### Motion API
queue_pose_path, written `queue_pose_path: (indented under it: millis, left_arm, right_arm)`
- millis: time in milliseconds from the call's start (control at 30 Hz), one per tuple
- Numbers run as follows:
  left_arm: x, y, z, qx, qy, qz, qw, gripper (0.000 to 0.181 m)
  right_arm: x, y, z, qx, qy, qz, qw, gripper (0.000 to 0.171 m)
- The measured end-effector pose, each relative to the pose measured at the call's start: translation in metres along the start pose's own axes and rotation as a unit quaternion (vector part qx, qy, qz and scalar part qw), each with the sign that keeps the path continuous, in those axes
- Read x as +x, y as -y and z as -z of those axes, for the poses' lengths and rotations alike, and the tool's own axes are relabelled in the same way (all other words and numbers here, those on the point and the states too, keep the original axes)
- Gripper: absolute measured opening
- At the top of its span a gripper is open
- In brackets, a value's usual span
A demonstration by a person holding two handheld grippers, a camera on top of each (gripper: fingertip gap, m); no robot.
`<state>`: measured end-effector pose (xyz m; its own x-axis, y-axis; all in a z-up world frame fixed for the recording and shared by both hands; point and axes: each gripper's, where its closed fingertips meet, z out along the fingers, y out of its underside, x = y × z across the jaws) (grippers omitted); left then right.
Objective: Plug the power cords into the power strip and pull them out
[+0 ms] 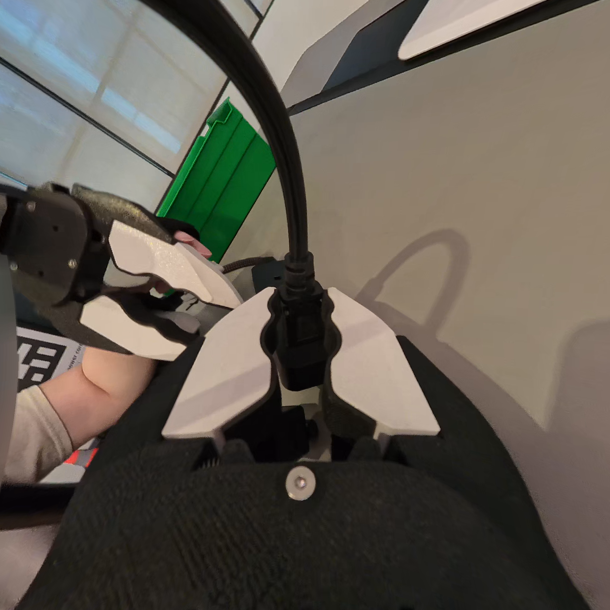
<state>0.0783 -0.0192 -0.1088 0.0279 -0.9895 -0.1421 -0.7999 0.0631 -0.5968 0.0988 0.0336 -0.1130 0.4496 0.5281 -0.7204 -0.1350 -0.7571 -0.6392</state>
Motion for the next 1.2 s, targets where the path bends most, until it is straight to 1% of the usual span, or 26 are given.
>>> queue_pose_path:
  millis: [33,133,167,233,300,333,400,433,500,600,633,667,733,767,800,833,867,900,933,967,1000,1100,1200]
  left_arm:
    - [0.000,-0.003,-0.004,-0.019,0.013,-0.017,1.000,0.036]
    - [-0.006,-0.006,-0.013,-0.063,0.084,-0.078,0.991,0.036]
    - [-0.008,-0.011,-0.013,-0.101,0.103,-0.097,0.985,0.036]
    - [-0.020,-0.013,-0.009,-0.149,0.172,-0.130,0.965,0.037]
    - [-0.018,-0.016,0.001,-0.194,0.187,-0.142,0.953,0.031]
    - [-0.017,-0.009,0.004,-0.180,0.193,-0.140,0.954,0.031]
    - [-0.004,0.011,0.003,-0.107,0.159,-0.116,0.974,0.037]
    - [0.001,0.017,0.001,-0.077,0.134,-0.093,0.984,0.043]
    - [-0.002,0.019,-0.001,-0.039,0.107,-0.020,0.993,0.046]
    - [-0.006,0.017,-0.004,0.010,0.081,0.116,0.990,0.043]
    - [-0.007,0.011,-0.004,0.006,0.085,0.142,0.986,0.039]
    - [-0.013,0.004,-0.003,-0.006,0.113,0.157,0.981,0.038]
    - [-0.025,-0.003,0.002,-0.011,0.181,0.156,0.971,0.038]
    - [-0.028,0.000,0.003,0.002,0.200,0.156,0.967,0.038]
    - [-0.027,0.002,0.001,0.015,0.200,0.163,0.966,0.039]
    - [-0.022,0.005,-0.003,0.022,0.185,0.180,0.966,0.042]
    - [-0.014,0.009,-0.008,0.027,0.159,0.199,0.967,0.050]
    - [-0.009,0.011,-0.010,0.027,0.142,0.216,0.966,0.051]
    - [-0.009,0.010,-0.010,0.020,0.147,0.219,0.964,0.054]
    - [-0.012,0.007,-0.008,0.011,0.166,0.212,0.963,0.065]
    - [-0.013,0.004,-0.007,0.004,0.181,0.205,0.962,0.069]
    - [-0.004,-0.003,-0.019,-0.004,0.177,0.181,0.967,0.070]
    - [-0.009,-0.002,-0.032,-0.007,0.202,0.099,0.974,0.078]
  right_arm:
    - [0.002,0.000,0.000,0.001,0.000,-0.009,1.000,0.025]
    - [0.004,0.001,0.000,0.004,0.016,-0.049,0.999,0.025]
    - [0.004,0.000,0.000,0.004,0.027,-0.067,0.997,0.024]
    - [0.006,-0.001,0.000,0.002,0.040,-0.099,0.994,0.024]
    - [0.007,-0.003,0.000,-0.004,0.050,-0.124,0.991,0.024]
    - [0.006,-0.005,0.000,-0.006,0.053,-0.132,0.990,0.024]
    - [0.003,-0.007,0.000,-0.008,0.057,-0.137,0.989,0.024]
    - [0.001,-0.008,0.000,-0.009,0.056,-0.134,0.989,0.024]
    - [-0.003,-0.011,0.000,-0.010,0.052,-0.129,0.990,0.024]
    - [-0.007,-0.014,0.001,0.012,0.042,-0.147,0.988,0.025]
    - [-0.008,-0.014,0.002,0.029,0.038,-0.166,0.985,0.026]
    - [-0.009,-0.015,0.003,0.050,0.036,-0.192,0.979,0.026]
    - [-0.012,-0.017,0.005,0.089,0.030,-0.234,0.968,0.027]
    - [-0.013,-0.019,0.006,0.103,0.026,-0.248,0.963,0.027]
    - [-0.015,-0.020,0.006,0.113,0.019,-0.250,0.962,0.027]
    - [-0.015,-0.021,0.005,0.118,0.009,-0.243,0.963,0.027]
    - [-0.014,-0.020,0.005,0.125,0.000,-0.239,0.963,0.027]
    - [-0.013,-0.019,0.005,0.133,-0.003,-0.240,0.961,0.026]
    - [-0.012,-0.019,0.005,0.138,0.000,-0.247,0.959,0.026]
    - [-0.011,-0.019,0.005,0.140,0.005,-0.260,0.955,0.027]
    - [-0.010,-0.019,0.006,0.141,0.012,-0.279,0.950,0.027]
    - [-0.006,-0.020,0.006,0.129,0.035,-0.322,0.937,0.027]
    - [-0.005,-0.020,0.005,0.104,0.039,-0.318,0.941,0.027]
